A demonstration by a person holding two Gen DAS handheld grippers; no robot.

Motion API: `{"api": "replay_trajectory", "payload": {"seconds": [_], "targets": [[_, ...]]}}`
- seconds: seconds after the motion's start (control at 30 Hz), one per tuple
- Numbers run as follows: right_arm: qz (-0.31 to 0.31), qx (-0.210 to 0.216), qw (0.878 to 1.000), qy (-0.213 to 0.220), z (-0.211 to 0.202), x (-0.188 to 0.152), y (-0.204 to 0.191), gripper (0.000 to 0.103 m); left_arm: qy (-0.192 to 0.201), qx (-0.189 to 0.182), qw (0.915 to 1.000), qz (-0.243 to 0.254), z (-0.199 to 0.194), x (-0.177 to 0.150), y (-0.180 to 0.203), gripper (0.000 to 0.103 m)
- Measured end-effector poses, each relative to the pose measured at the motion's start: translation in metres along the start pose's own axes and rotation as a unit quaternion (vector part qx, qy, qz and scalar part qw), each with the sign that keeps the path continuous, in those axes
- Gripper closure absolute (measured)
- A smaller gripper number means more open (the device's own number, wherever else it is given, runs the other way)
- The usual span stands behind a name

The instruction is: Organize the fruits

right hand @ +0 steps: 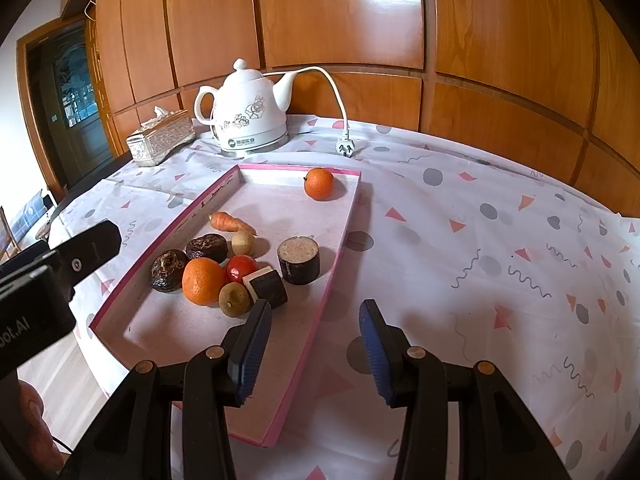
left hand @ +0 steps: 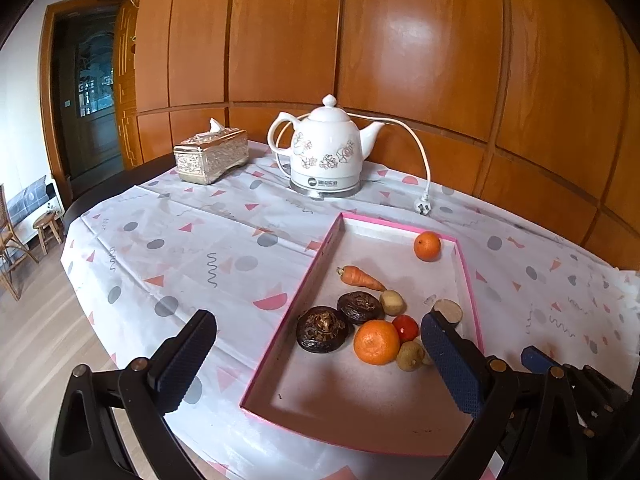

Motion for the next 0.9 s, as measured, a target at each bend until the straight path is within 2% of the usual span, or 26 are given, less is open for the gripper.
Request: {"api": "replay_trajectory", "payload": {"seconds": [0.9], "targets": [[-0.008, 0.002, 1.000, -0.002, 0.0028, -0.0015, -0.0025, 0.056, 0.002, -0.007, 1.0000, 0.002, -0.0028, -0.0004, 0.0049, 0.000]]}}
Point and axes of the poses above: each gripper's, at about its wrist camera, not at the fingertips, and z roughly the way its jaws point, y to its right, x to its top, the point moved 9 cm from there along z, roughly the way its jaws point, and after that the axes turned 4 degrees about -y, right-handed, at the moved point
